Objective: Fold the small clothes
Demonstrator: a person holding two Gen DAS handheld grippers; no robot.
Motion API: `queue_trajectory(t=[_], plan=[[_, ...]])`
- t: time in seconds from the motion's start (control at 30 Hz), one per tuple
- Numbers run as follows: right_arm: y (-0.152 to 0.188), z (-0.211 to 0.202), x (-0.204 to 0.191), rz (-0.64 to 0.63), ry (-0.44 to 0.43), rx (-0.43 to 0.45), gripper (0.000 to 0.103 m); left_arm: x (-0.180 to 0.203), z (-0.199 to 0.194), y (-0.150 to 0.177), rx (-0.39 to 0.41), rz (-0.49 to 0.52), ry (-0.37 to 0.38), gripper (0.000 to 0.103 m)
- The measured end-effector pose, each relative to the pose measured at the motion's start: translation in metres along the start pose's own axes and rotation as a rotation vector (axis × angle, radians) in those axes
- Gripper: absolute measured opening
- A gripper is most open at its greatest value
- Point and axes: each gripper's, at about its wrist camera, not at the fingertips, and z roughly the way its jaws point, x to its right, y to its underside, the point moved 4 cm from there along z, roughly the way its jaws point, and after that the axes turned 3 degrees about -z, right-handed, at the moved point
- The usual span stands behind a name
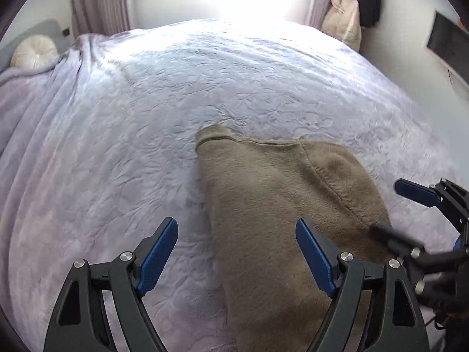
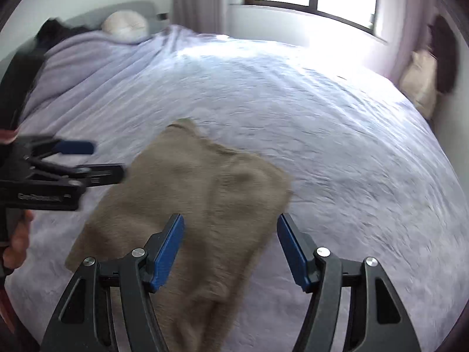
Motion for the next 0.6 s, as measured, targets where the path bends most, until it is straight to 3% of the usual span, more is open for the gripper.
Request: queue_trajectory(t=[0.1, 0.17, 0.23, 0.43, 0.6], plan=[[0.006, 0.023, -0.011, 0.008, -0.086, -0.064, 0.069, -0.001, 0.035, 0.018, -0.083, 0.034, -0.148, 0.084], [0.02, 0.033, -0.013, -0.002, -0.07, -0.1, 0.069, -0.009, 0.04, 0.034, -0.09, -0.005, -0.131, 0.087], [0.032, 0.043, -0.013, -0.019, -0.044, -0.141, 0.069, -0.015, 0.039, 0.04, -0.067, -0.031, -0.144, 0.101], [0.03, 0.028, -0.01, -0.018, -0.043, -0.108, 0.069, -0.011, 0.026, 0.031, -0.033, 0.013, -0.174, 0.1], [0.006, 0.008, 0.0, 0.019, -0.093, -0.015, 0.069, -0.008, 0.017, 0.013, 0.031, 0.03, -0.17, 0.1]])
